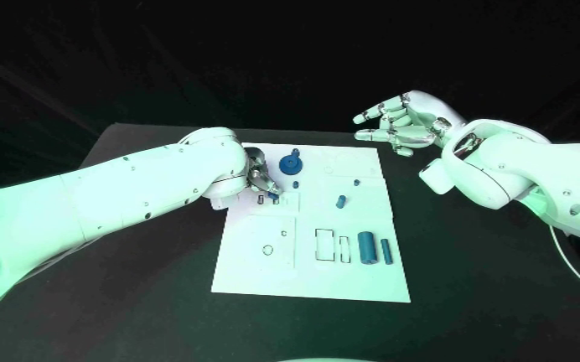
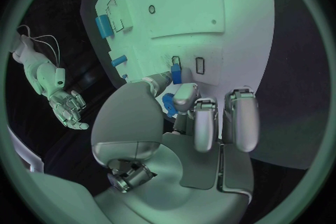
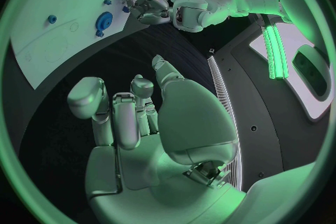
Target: Assemble the parts on the task board
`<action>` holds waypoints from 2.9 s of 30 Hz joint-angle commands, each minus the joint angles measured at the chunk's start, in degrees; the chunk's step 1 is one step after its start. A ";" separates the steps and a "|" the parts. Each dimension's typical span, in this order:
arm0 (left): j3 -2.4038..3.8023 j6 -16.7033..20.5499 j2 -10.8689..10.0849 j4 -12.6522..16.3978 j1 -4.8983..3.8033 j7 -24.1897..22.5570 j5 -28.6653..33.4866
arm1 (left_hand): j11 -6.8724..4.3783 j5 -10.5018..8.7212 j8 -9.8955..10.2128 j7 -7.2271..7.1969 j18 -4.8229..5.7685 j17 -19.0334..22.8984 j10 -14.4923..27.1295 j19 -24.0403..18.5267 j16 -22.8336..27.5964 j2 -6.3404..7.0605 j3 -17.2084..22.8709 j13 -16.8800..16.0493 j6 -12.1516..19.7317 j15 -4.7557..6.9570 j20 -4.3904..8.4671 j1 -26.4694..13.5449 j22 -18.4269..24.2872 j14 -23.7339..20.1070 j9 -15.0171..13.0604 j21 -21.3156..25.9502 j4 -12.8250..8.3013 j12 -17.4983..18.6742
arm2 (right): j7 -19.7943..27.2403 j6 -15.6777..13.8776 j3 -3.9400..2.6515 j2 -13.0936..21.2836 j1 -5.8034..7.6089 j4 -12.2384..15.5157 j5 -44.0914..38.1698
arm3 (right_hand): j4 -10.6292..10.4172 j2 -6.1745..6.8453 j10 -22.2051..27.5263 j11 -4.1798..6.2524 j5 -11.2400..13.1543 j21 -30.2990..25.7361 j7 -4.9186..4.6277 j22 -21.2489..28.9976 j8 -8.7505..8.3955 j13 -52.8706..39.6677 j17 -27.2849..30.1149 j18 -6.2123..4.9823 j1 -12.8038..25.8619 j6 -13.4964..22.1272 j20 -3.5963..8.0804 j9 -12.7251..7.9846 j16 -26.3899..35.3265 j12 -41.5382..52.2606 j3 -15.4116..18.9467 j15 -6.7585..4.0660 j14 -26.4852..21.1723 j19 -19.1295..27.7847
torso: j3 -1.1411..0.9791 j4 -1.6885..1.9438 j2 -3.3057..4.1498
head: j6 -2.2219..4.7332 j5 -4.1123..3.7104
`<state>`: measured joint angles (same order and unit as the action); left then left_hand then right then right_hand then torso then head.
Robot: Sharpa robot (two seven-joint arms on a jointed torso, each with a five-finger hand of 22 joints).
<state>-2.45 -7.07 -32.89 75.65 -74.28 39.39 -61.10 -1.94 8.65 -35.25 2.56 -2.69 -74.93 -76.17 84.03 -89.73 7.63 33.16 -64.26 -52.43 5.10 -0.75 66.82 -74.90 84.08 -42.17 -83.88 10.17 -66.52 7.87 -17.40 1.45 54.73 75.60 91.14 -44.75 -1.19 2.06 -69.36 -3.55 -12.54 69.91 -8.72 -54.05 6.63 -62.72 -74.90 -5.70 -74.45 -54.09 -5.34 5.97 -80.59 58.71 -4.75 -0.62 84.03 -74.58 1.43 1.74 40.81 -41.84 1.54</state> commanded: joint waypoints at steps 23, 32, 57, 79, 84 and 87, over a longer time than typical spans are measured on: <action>-0.29 -6.97 -0.54 0.86 0.53 0.82 -1.48 | -0.07 0.20 -0.23 -0.38 0.83 -15.07 -0.44 3.18 -0.27 -0.23 10.30 -0.03 0.09 0.28 -0.09 -0.29 -7.28 5.92 -0.08 -0.37 -10.12 0.06 | -0.07 2.15 0.05 -0.19 -0.09 -0.53 2.40 | -0.08 -0.69 0.19 -0.03 -0.32 -0.31 0.07 0.19 0.33 0.15 -2.27 -1.08 0.17 0.01 0.34 0.10 0.43 -0.30 0.44 -0.31 2.95 0.27 | -0.05 -0.10 0.04 | -0.21 0.06; -0.35 -6.37 -0.08 0.22 0.55 0.79 -1.25 | -0.08 0.09 -0.43 -0.46 0.85 -15.07 -0.78 3.20 -0.27 -0.81 10.63 -0.25 -0.21 0.27 -0.10 -1.92 -7.38 5.92 -0.40 -0.39 -9.52 -0.23 | -0.08 2.21 0.06 -0.17 -0.09 -0.43 2.40 | -0.09 -0.71 0.23 -0.03 -0.31 -0.38 0.07 0.31 0.34 0.21 -2.24 -1.10 0.19 0.02 0.34 0.11 0.46 -0.37 0.46 -0.31 2.95 0.31 | -0.06 -0.08 0.05 | -0.26 0.02; -0.48 -5.45 2.20 -2.35 0.54 1.57 -0.58 | -1.29 -0.34 -1.53 -2.01 1.17 -15.07 -2.27 3.79 -0.27 0.09 0.75 -1.53 -3.44 1.25 0.76 -11.00 -8.90 5.92 -1.49 -1.30 -5.25 -1.96 | -1.36 4.76 0.07 -0.35 -0.09 -0.34 4.93 | -0.45 -0.88 0.95 -0.14 0.32 -1.53 -0.02 2.02 0.37 1.02 -1.26 -1.38 0.70 0.47 0.28 0.09 1.35 -1.19 0.92 -0.21 2.64 1.06 | -0.04 -0.04 0.04 | -0.52 -0.25; -0.49 -4.84 2.16 -2.92 0.54 1.38 -0.18 | -1.34 -0.52 -1.70 -2.08 1.22 -15.07 -2.44 3.93 -0.27 0.31 -11.75 -1.22 -4.05 1.34 0.94 -13.69 -9.22 5.92 -1.91 -1.30 -1.65 -1.95 | -1.87 6.36 0.08 -0.29 -0.09 -0.43 6.08 | -0.96 -1.10 2.84 -0.40 1.13 -4.24 -0.28 5.95 0.32 2.97 0.97 -2.04 1.21 1.63 0.07 0.02 3.45 -3.18 1.93 0.02 1.84 2.82 | -0.05 -0.06 0.02 | -0.42 -0.27; -0.26 -4.24 1.84 -2.71 0.54 1.16 -0.18 | -1.39 -1.07 -1.67 -2.17 1.20 -15.07 -2.33 3.92 -0.27 0.62 -15.57 -0.96 -4.07 1.40 0.98 -14.07 -9.18 5.92 -1.91 -1.20 -0.40 -1.77 | -1.81 6.37 0.08 -0.30 -0.09 -0.50 6.08 | -0.97 -1.13 3.06 -0.42 1.18 -4.50 -0.30 6.32 0.31 3.20 1.13 -2.10 1.20 1.73 0.05 0.01 3.61 -3.43 2.00 0.04 1.78 2.98 | -0.01 -0.05 0.03 | -0.43 -0.31; -0.07 -3.62 1.48 -2.52 0.53 0.99 -0.18 | -1.41 -1.12 -1.65 -2.18 1.19 -15.07 -2.25 3.91 -0.27 0.82 -17.68 -0.81 -4.02 1.42 1.01 -14.02 -9.15 5.92 -1.78 -1.14 0.25 -1.66 | -1.76 6.36 0.09 -0.31 -0.09 -0.56 6.08 | -0.98 -1.17 3.56 -0.46 1.23 -4.85 -0.33 6.82 0.32 3.76 1.37 -2.18 1.16 1.86 0.02 0.01 3.85 -4.03 2.10 0.07 1.69 3.20 | -0.02 -0.03 0.02 | -0.41 -0.37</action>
<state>-2.43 -10.94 -31.24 73.07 -73.99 39.69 -61.83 -3.28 7.73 -37.07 0.28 -1.81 -74.94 -78.33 83.83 -89.73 8.24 15.74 -65.11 -56.51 6.14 -0.10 53.27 -74.92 83.87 -44.03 -84.99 10.33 -68.55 5.99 -12.00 1.54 54.47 75.56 90.59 -38.75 -2.25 1.13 -66.14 -4.02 -11.51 65.24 -9.07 -47.30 6.63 -59.07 -73.58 -7.53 -73.52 -52.72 -5.24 5.98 -76.93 54.82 -2.95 -0.62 84.03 -71.80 1.41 1.68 40.83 -42.25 1.26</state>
